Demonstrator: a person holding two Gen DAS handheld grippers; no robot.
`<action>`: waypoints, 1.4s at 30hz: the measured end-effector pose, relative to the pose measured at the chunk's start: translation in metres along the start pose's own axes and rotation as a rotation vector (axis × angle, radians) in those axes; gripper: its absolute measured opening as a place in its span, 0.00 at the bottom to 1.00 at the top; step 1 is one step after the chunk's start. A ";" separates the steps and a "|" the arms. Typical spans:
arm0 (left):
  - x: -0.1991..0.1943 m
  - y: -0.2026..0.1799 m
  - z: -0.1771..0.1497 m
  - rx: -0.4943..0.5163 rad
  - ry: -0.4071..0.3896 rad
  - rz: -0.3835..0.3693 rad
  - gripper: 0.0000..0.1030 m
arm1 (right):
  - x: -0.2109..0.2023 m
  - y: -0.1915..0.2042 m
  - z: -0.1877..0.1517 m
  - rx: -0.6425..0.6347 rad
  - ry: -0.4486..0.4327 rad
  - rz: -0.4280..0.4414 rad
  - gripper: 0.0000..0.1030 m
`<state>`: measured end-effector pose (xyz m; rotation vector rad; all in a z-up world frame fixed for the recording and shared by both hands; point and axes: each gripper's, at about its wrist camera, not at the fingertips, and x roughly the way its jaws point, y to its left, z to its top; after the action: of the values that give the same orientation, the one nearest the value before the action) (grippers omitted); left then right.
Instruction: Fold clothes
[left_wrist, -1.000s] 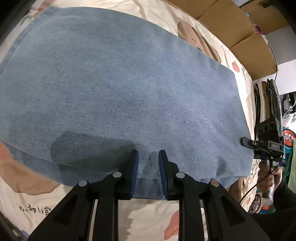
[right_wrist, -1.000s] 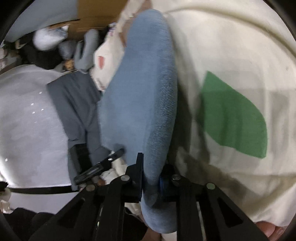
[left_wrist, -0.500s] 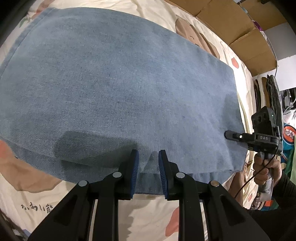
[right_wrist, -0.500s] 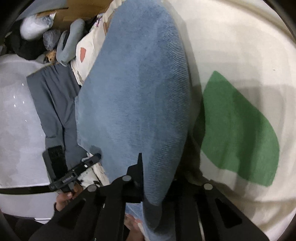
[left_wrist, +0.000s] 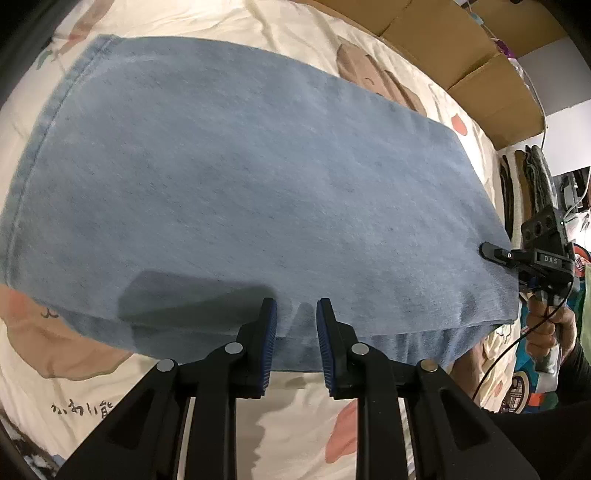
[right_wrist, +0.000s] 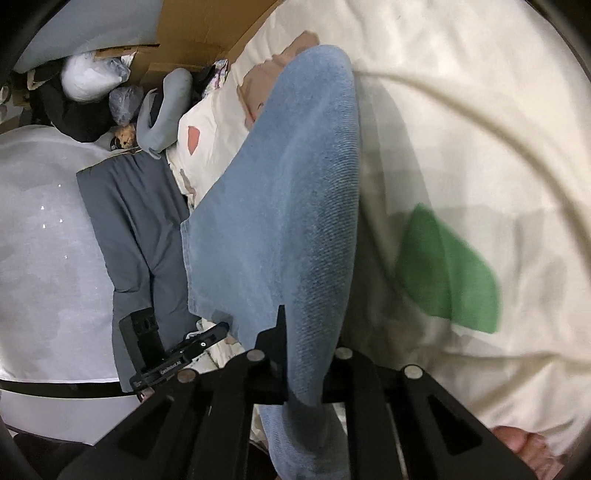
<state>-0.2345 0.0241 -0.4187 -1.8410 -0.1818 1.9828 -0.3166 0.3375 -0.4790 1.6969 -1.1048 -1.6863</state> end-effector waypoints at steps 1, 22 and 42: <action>-0.003 -0.001 0.000 0.005 -0.002 -0.006 0.21 | -0.006 -0.005 0.002 0.007 -0.003 -0.005 0.07; 0.040 -0.059 0.029 0.208 -0.027 -0.057 0.21 | -0.019 -0.049 0.013 0.086 0.019 -0.074 0.15; 0.053 -0.059 -0.028 0.300 0.155 -0.014 0.12 | -0.021 -0.044 0.021 0.083 -0.079 -0.103 0.21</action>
<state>-0.1956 0.0921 -0.4483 -1.7788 0.1418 1.7392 -0.3261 0.3828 -0.5053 1.7798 -1.1551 -1.8077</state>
